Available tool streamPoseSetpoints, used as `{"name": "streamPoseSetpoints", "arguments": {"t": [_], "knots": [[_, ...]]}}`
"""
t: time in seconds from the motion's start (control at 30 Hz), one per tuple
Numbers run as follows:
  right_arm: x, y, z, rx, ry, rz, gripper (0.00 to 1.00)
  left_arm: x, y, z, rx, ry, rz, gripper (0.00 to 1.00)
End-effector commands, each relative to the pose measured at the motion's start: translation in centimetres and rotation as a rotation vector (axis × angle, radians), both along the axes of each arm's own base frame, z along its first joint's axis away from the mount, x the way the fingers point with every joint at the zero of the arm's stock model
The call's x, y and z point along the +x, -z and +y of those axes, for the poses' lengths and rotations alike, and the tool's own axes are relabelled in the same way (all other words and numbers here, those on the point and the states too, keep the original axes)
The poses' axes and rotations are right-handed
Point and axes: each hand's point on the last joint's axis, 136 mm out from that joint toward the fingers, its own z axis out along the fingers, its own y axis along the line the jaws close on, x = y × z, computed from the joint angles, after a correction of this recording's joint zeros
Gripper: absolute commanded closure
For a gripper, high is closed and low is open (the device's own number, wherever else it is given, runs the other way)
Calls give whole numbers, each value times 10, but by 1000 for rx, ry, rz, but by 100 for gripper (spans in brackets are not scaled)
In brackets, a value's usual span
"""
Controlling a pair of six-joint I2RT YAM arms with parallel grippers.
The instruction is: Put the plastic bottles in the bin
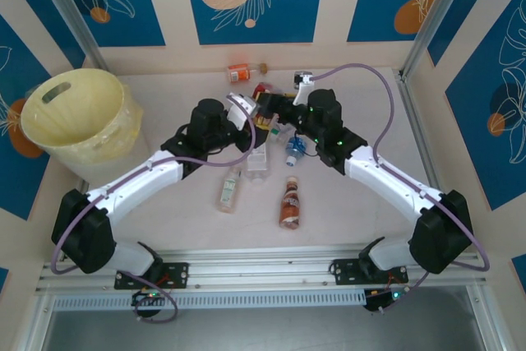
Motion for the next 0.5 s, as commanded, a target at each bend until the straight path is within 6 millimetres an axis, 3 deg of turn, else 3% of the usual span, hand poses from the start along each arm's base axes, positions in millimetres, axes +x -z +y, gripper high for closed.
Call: {"name": "streamPoseSetpoints", "arguments": {"t": [0.0, 0.1, 0.3, 0.4, 0.47], "knots": [[-21, -36, -20, 16, -36, -67, 9, 11, 1, 9, 3, -62, -10, 48], [-29, -41, -42, 27, -12, -96, 0, 14, 4, 12, 9, -76, -5, 48], [-38, -34, -62, -2, 27, -134, 1, 23, 7, 27, 24, -149, 12, 51], [-32, -17, -78, -65, 121, -118, 0, 23, -2, 37, 24, -193, 2, 51], [-21, 1, -109, -134, 299, -61, 0, 27, -7, 50, 43, -252, 9, 53]]}}
